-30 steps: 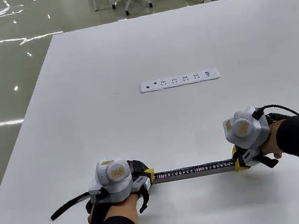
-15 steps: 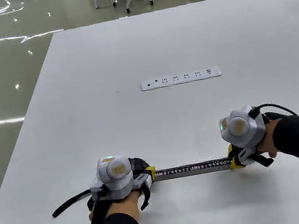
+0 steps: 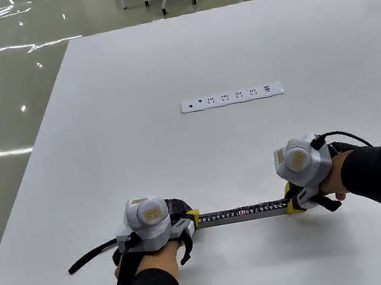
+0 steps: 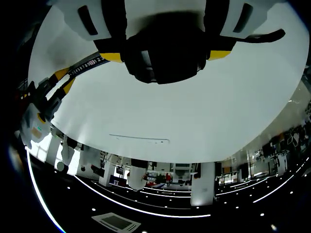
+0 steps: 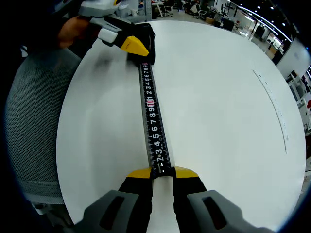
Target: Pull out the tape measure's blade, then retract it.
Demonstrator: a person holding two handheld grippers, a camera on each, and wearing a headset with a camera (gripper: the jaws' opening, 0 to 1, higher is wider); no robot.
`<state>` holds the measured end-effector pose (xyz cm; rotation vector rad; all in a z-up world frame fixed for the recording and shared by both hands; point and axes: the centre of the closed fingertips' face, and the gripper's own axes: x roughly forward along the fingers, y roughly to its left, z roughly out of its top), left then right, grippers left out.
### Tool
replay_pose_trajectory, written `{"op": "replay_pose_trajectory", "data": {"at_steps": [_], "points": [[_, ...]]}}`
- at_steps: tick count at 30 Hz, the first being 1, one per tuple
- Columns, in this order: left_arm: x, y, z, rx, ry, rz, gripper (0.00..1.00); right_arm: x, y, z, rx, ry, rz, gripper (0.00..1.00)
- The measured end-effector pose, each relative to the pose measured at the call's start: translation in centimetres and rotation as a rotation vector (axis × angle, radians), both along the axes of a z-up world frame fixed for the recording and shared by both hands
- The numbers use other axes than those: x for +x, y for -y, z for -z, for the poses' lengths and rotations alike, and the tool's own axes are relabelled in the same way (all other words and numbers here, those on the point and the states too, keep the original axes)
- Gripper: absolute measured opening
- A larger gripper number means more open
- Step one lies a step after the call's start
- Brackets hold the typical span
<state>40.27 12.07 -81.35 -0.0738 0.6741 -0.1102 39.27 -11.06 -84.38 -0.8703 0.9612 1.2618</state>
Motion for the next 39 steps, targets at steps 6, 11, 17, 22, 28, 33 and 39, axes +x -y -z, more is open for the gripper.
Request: {"op": "replay_pose_trajectory", "data": {"at_steps": [6,11,17,22,28,33,39], "points": [[0.0,0.0,0.0,-0.001,-0.001,0.000,0.61,0.0,-0.3,0.0,-0.001,0.000,0.001,0.11],[0.0,-0.1,0.0,-0.002,-0.002,0.000,0.61,0.0,-0.7,0.0,0.002,-0.001,0.004,0.11],[0.1,-0.1,0.1,-0.003,-0.003,-0.001,0.61,0.1,-1.1,0.0,0.005,0.000,0.006,0.11],[0.1,-0.1,0.0,-0.009,-0.004,-0.003,0.61,0.1,-1.4,0.1,0.009,0.000,0.005,0.11],[0.1,-0.2,0.0,-0.014,-0.007,-0.004,0.61,0.1,-1.9,0.1,0.018,0.000,0.010,0.11],[0.0,-0.3,0.0,-0.014,-0.007,-0.004,0.61,0.1,-2.4,0.1,0.024,0.001,0.009,0.11],[0.0,-0.3,0.0,-0.015,-0.008,-0.003,0.61,0.0,-2.8,0.1,0.026,0.002,0.009,0.11]]}}
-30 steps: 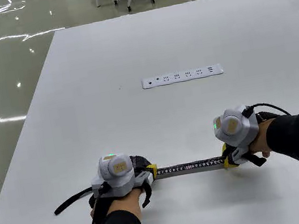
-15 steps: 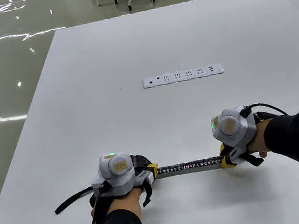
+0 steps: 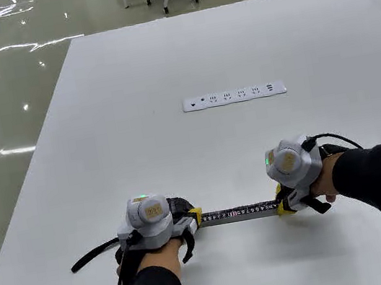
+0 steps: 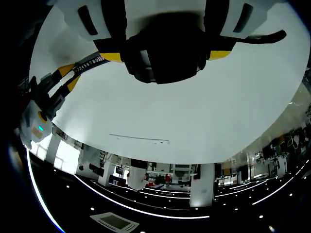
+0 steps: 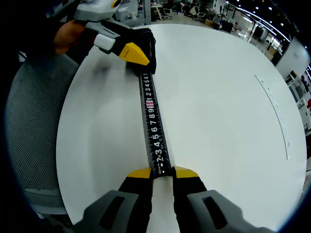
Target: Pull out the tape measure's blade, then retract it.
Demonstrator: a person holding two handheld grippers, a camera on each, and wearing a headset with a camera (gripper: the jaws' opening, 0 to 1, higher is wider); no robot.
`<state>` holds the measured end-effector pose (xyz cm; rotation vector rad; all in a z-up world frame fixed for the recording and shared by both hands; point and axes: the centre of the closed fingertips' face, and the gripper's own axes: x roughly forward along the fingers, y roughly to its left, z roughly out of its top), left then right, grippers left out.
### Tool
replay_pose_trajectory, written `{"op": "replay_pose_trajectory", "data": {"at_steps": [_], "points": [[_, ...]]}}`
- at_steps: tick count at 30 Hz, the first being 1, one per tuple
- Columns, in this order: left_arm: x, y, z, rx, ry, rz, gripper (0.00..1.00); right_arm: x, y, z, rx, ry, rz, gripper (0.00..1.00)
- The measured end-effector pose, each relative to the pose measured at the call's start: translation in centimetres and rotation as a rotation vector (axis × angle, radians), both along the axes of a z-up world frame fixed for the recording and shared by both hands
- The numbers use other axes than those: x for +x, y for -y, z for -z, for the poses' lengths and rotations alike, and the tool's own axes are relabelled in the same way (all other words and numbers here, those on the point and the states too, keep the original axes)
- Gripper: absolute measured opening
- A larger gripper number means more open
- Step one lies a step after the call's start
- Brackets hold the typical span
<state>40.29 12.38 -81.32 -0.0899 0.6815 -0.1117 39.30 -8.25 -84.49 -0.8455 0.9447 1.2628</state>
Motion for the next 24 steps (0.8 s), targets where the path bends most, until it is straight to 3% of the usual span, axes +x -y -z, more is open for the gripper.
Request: {"op": "replay_pose_trajectory", "data": {"at_steps": [24], "points": [[0.0,-0.3,0.0,-0.009,-0.006,-0.002,0.61,-0.1,-2.5,-0.3,0.016,0.003,-0.010,0.11]]}}
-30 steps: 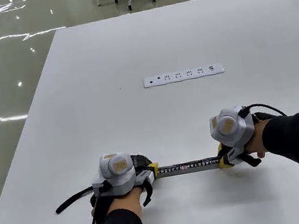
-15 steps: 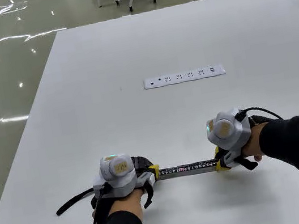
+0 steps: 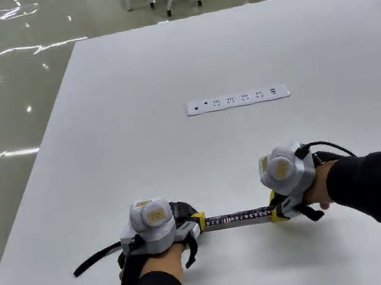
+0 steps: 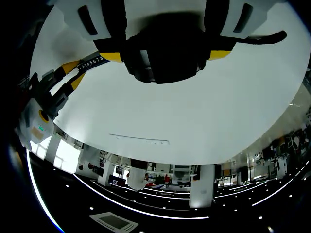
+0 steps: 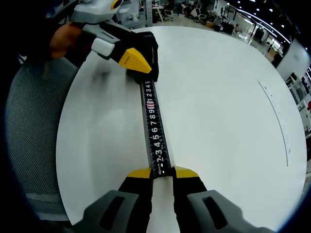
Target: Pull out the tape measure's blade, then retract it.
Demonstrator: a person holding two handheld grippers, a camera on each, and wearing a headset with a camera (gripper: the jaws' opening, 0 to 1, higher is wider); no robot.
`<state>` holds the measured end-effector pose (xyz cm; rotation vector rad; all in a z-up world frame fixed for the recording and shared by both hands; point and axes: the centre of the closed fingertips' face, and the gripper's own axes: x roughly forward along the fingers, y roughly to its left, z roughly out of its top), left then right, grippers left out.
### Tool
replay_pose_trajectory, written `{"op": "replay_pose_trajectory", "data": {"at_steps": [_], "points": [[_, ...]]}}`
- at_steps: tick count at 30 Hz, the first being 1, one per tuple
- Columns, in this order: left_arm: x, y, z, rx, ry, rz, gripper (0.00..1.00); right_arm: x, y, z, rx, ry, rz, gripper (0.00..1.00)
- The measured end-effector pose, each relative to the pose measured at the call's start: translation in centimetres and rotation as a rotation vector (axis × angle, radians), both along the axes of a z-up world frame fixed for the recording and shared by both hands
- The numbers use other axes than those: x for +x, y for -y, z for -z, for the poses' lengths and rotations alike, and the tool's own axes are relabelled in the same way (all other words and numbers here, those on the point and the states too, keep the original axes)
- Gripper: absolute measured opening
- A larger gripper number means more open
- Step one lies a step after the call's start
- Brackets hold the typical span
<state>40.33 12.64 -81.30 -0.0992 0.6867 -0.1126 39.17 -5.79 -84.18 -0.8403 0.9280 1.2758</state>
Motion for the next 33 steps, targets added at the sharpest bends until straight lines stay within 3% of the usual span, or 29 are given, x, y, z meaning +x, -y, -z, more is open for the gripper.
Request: {"op": "replay_pose_trajectory", "data": {"at_steps": [33], "points": [[0.0,-0.1,0.1,-0.010,-0.003,-0.006,0.61,0.1,-2.3,0.3,0.041,-0.001,-0.003,0.11]]}}
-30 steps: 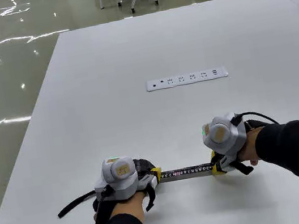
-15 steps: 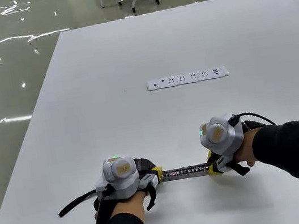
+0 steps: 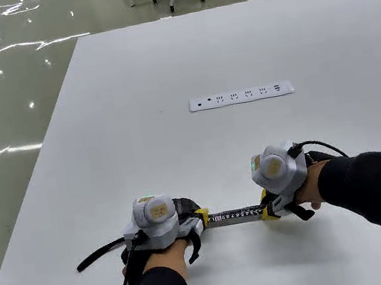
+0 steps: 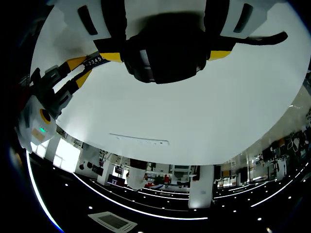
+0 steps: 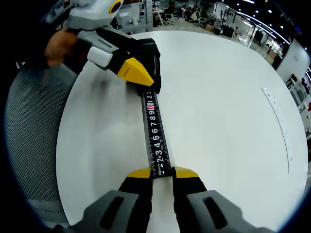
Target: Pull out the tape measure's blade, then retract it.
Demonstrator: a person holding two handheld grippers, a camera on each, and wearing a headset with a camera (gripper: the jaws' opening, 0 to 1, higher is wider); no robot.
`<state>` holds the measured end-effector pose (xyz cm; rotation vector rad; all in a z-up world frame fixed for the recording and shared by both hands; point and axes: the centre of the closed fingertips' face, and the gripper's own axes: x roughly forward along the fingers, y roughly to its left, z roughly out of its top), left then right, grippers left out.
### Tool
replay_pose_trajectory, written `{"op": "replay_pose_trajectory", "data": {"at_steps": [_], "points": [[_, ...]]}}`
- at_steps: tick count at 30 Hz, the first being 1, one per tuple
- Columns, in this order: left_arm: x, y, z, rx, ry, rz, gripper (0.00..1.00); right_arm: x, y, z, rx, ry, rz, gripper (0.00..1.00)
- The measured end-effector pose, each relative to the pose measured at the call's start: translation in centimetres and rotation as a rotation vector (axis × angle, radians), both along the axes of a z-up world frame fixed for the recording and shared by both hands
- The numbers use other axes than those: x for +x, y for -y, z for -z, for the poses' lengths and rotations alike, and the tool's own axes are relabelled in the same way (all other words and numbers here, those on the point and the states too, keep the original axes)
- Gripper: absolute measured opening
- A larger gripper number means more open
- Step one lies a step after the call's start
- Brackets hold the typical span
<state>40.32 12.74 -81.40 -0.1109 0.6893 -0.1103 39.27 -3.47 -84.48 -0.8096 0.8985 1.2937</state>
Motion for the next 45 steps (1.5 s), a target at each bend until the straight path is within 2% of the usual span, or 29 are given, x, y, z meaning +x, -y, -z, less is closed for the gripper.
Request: {"op": "replay_pose_trajectory", "data": {"at_steps": [3,25,45], "points": [[0.0,0.0,0.0,-0.018,-0.003,-0.009,0.61,0.0,-0.1,0.0,0.003,-0.001,0.003,0.11],[-0.2,0.3,0.1,-0.045,-0.016,0.009,0.61,0.1,-1.2,0.1,0.032,-0.005,0.013,0.11],[-0.2,0.5,0.1,-0.047,-0.020,0.025,0.61,0.1,-2.7,-0.2,0.062,0.004,0.001,0.11]]}}
